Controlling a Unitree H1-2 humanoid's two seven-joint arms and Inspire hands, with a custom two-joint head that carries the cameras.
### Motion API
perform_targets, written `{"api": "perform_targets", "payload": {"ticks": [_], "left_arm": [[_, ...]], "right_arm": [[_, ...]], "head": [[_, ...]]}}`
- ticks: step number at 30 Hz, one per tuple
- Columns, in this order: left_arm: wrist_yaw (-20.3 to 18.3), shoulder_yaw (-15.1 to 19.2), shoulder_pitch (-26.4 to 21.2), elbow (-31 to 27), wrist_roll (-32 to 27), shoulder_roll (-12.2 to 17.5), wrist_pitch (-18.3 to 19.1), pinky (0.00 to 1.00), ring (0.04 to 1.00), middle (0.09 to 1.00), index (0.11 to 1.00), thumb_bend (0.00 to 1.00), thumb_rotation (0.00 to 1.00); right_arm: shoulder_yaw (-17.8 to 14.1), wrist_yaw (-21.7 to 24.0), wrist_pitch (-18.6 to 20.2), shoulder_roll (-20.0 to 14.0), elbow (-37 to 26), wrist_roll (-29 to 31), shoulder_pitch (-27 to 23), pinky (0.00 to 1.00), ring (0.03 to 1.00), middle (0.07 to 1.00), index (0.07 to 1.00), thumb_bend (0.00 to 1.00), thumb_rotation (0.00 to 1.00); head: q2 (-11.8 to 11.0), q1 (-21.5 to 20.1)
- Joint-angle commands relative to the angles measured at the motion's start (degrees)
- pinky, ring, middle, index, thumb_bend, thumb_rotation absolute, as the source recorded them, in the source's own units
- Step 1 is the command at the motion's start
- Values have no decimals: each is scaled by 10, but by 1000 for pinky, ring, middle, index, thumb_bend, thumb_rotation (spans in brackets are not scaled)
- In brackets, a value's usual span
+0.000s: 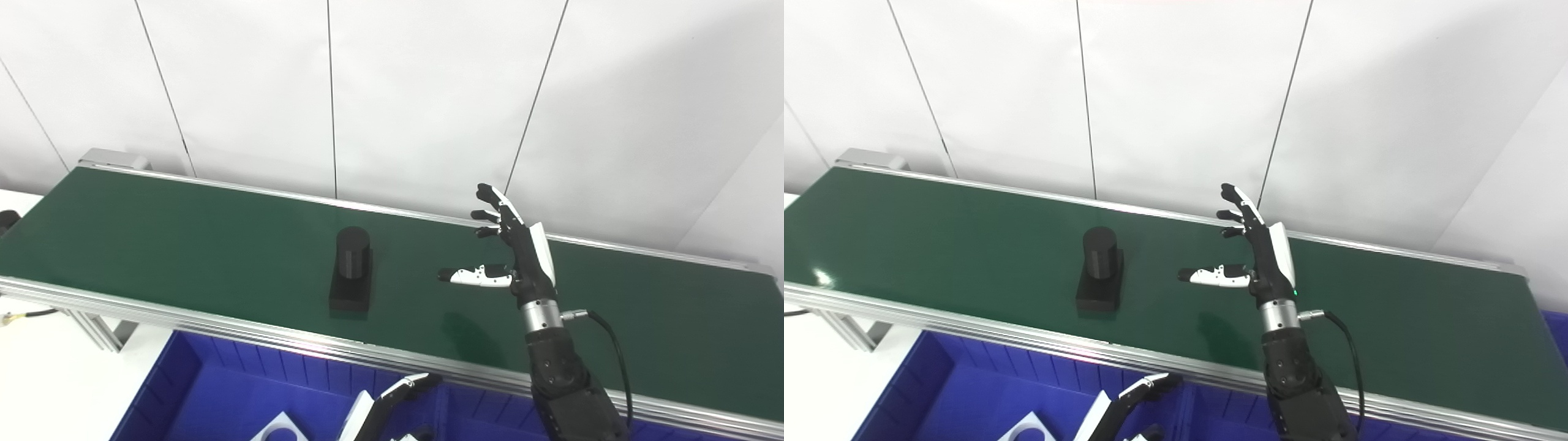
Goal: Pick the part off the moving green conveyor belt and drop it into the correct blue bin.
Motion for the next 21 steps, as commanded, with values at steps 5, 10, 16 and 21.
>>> {"api": "perform_targets", "payload": {"ticks": [5,10,16,21], "left_arm": [[13,-4,-8,-14,8,-7,-20,780,807,813,793,688,986],[12,-4,-8,-12,5,-10,-20,787,809,815,792,714,980],[12,-5,-7,-15,8,-13,-20,786,806,813,793,705,982],[14,-7,-7,-15,10,-17,-20,790,807,812,793,711,976]], "right_arm": [[4,4,-19,17,24,-9,-55,580,745,879,825,1000,159],[19,-9,-19,18,65,-41,-79,649,787,857,800,1000,236],[35,-35,-19,22,107,-65,-98,914,831,831,797,1000,277],[47,-50,-19,25,131,-72,-107,860,824,815,795,1000,296]], "head": [[2,3],[1,8],[2,12],[3,17]]}}
